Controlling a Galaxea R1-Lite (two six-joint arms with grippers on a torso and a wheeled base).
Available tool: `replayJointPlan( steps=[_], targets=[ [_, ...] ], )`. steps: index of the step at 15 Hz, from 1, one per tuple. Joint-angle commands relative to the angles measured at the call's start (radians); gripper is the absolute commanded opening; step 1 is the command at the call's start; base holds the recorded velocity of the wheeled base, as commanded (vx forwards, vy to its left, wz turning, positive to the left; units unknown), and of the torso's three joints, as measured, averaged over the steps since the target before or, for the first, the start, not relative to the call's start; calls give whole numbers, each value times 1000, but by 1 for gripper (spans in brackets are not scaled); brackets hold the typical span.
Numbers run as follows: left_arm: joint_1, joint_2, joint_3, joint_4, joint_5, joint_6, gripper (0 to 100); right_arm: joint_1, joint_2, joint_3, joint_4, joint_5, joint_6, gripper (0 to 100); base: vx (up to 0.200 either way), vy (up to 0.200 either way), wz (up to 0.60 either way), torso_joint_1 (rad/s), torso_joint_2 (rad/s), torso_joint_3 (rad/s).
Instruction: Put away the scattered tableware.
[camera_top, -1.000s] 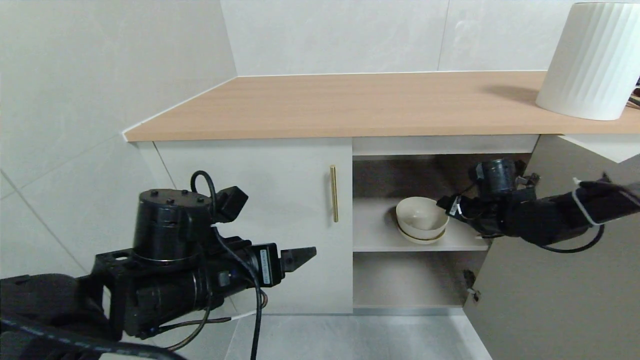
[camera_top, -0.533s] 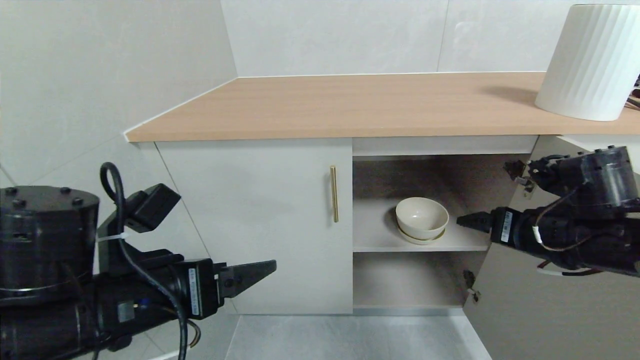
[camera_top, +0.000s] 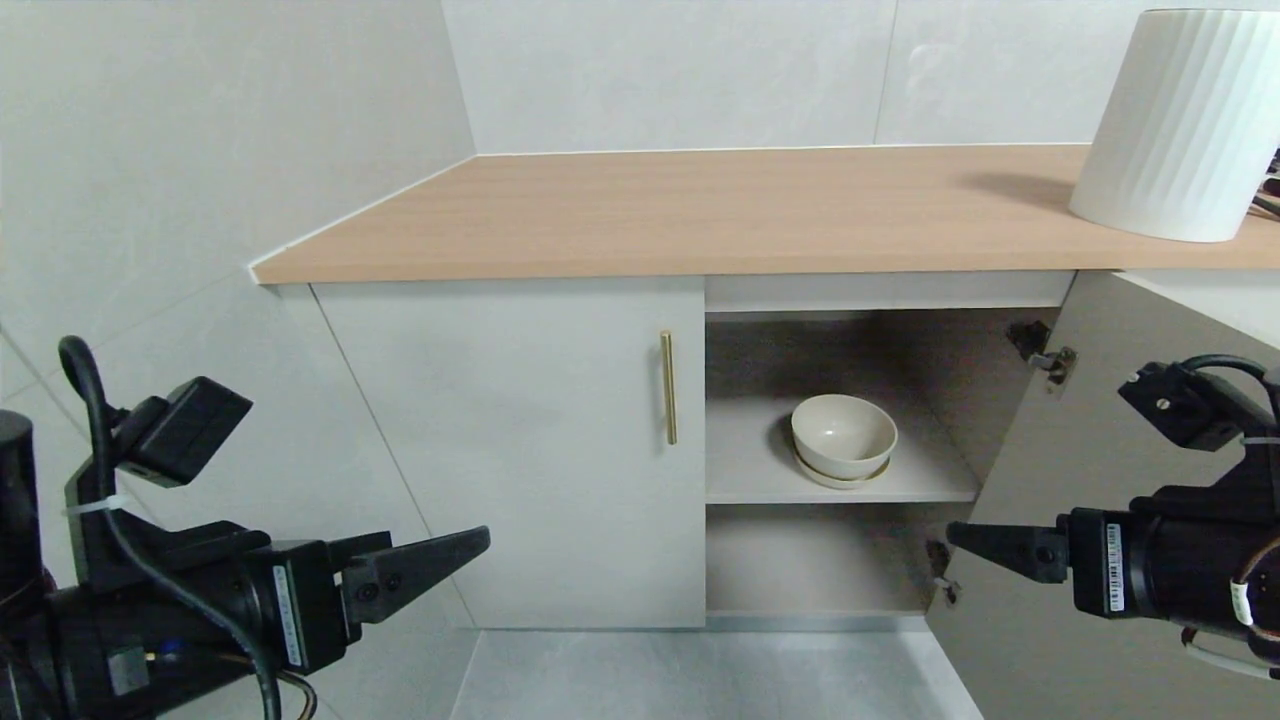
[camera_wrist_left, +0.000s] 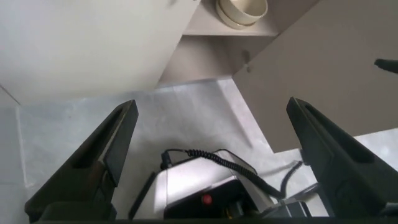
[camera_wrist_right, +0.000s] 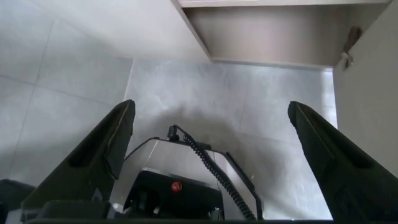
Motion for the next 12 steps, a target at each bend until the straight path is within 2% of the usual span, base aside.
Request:
replayJointPlan(
  steps=[1, 12],
  targets=[
    [0, 14, -4, 0, 0, 1, 100, 8, -8, 3, 2, -1, 0, 100, -200, 0, 0, 7, 7, 7],
    [0, 16, 6, 3, -3, 1, 100, 6, -5, 18, 5, -3, -23, 100, -200, 0, 0, 2, 2, 2]
  ],
)
